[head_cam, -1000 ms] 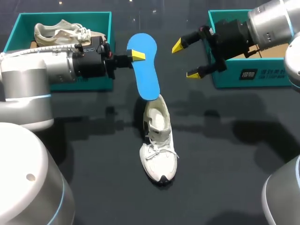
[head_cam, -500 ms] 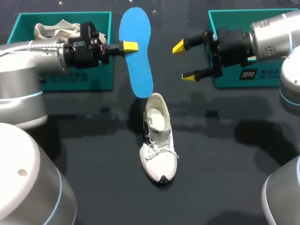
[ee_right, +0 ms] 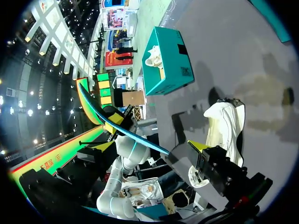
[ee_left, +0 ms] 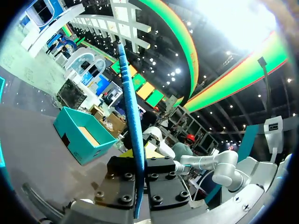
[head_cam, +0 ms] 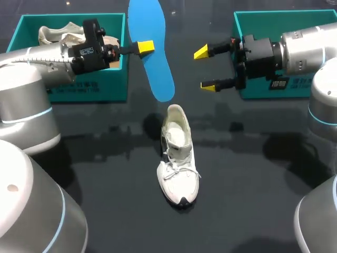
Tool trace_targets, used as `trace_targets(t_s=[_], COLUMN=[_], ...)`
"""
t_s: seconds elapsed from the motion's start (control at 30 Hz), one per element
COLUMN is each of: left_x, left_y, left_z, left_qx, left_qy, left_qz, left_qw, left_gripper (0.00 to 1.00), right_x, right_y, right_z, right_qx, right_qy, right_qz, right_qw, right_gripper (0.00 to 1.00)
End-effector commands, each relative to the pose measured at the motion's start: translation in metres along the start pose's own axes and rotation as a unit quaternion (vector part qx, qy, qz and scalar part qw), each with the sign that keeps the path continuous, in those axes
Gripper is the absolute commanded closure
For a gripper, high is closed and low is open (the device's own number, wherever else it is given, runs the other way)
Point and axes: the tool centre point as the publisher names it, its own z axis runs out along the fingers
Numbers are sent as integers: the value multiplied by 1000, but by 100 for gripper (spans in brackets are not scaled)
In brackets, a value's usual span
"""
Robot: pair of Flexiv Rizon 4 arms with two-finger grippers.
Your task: Take the shoe out of the shoebox, open the shoe tongue, remove and reinsert the insole, then place the shoe into the shoebox
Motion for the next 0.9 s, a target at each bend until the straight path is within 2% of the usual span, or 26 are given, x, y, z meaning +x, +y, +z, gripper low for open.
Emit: trace_targets(t_s=[0.03, 0.13, 0.2, 0.27, 0.53, 0.67, 0.7, 0.73, 0.77, 0.8, 0.9], left_x=[10, 21, 27, 28, 28, 27, 26, 24, 20, 15, 6], left_y=[-1, -7, -8, -14, -14, -11, -10, -10, -9, -7, -9], left_z=[-2, -1, 1, 6, 6, 6, 3, 3, 3, 2, 3], left_qx=[4, 5, -22, -41, -41, -57, -58, -63, -64, -63, -75], left_qy=[0, 41, 80, -1, -1, 28, 64, 60, 70, 105, 121], left_qz=[68, 212, 303, 366, 366, 464, 488, 495, 523, 537, 533], left_qw=[998, 976, 949, 930, 930, 883, 868, 864, 847, 834, 834], left_gripper=[100, 100, 100, 100, 100, 100, 100, 100, 100, 100, 100], right_x=[1, 1, 1, 1, 1, 1, 1, 1, 1, 1, 1], right_y=[-2, -2, -2, -2, -2, -2, -2, -2, -2, -2, -2], right_z=[0, 0, 0, 0, 0, 0, 0, 0, 0, 0, 0], right_qx=[-1, -1, -1, -1, -1, -1, -1, -1, -1, -1, -1], right_qy=[6, 6, 6, 6, 6, 6, 6, 6, 6, 6, 6], right_qz=[-2, -2, -2, -2, -2, -2, -2, -2, -2, -2, -2], right_qw=[1000, 1000, 1000, 1000, 1000, 1000, 1000, 1000, 1000, 1000, 1000], right_gripper=[0, 0, 0, 0, 0, 0, 0, 0, 0, 0, 0])
